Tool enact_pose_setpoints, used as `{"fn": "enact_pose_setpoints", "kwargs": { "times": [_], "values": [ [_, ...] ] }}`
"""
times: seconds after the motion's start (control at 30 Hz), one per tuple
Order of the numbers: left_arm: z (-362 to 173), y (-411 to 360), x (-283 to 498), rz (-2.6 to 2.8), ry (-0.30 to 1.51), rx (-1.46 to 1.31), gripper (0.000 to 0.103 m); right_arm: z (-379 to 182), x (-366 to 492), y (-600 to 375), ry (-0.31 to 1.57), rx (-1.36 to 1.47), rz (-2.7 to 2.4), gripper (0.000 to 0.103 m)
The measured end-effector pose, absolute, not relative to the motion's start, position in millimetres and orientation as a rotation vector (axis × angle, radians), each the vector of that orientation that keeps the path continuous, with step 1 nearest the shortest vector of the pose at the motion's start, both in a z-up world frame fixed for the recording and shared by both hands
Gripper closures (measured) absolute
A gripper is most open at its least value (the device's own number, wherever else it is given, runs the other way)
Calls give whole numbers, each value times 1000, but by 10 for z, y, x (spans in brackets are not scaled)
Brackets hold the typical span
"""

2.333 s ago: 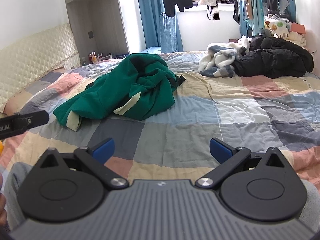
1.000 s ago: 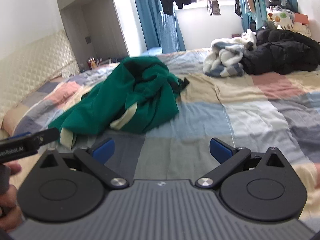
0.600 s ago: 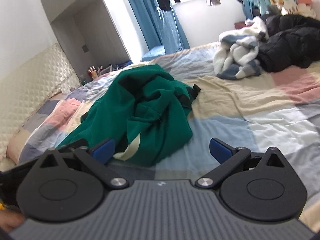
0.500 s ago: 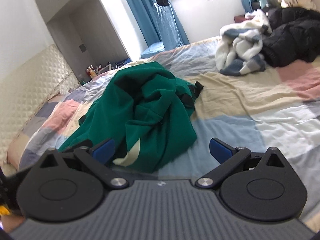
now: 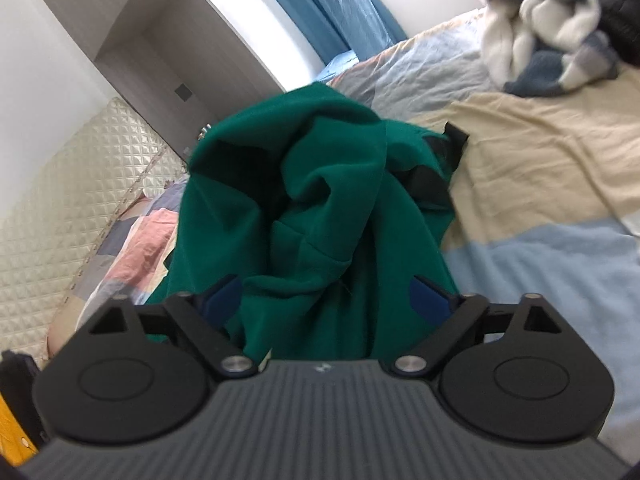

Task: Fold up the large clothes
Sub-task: 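Reach both grippers into the green hoodie and close on its fabric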

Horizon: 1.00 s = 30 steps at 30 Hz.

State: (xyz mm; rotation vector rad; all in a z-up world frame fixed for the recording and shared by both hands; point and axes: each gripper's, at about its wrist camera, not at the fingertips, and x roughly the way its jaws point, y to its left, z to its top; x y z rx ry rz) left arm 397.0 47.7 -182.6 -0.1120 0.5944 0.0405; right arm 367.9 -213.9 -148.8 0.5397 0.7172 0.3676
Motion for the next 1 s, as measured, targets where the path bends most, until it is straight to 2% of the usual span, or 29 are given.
{"fn": "enact_pose_setpoints", "kwargs": {
  "times": [0.17,0.2,0.27,0.4,0.47,0.5,0.57,0.6,0.67,0.83,1.0],
  "values": [
    [-2096,486,4152,24,605,-65,2,-1692,3955,-1991,754,564,415,30],
    [-2153,468,4172,23,607,-46,3,-1730,3988,-1961,758,566,424,33],
    [-2252,434,4210,24,618,-9,13,-1797,4027,-1914,763,587,443,40],
    [-2336,472,4290,74,622,20,26,-1800,3984,-1848,755,524,410,80],
    [-2333,511,4285,84,606,14,39,-1794,3945,-1872,747,540,410,86],
    [-2328,527,4270,94,593,14,41,-1789,3904,-1885,741,538,403,89],
    [-2304,553,4264,108,566,6,59,-1759,3846,-1888,724,510,396,91],
    [-2277,576,4255,113,552,-11,63,-1726,3797,-1894,707,498,393,92],
    [-2205,645,4204,130,518,-55,85,-1639,3699,-1915,674,478,387,94],
    [-1943,875,3954,228,400,-132,95,-1443,3450,-2067,612,440,361,96],
    [-1642,1129,3675,301,281,-208,96,-1238,3184,-2203,545,411,318,96]
  ]
}}
